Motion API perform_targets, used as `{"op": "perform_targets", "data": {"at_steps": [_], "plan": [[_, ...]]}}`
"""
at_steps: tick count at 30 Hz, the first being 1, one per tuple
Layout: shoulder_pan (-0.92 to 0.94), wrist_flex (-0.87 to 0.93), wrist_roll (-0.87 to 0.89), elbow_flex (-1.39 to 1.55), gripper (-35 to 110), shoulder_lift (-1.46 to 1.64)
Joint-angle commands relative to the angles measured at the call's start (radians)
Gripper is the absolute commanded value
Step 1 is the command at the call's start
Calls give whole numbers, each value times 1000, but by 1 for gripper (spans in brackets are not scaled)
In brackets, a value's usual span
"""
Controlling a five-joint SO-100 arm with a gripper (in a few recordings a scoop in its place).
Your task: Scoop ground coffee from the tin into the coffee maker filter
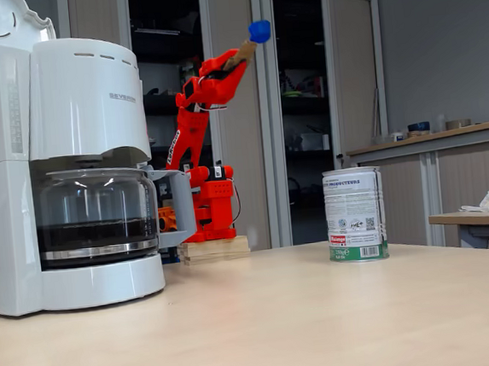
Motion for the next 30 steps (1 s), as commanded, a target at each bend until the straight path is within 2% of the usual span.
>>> {"op": "perform_targets", "data": {"at_steps": [1, 11, 18, 30], "plan": [[-84, 9, -9, 78, 0, 49], [-173, 40, -60, 229, 0, 115], [-196, 129, 15, 272, 0, 144], [-295, 106, -66, 273, 0, 83]]}}
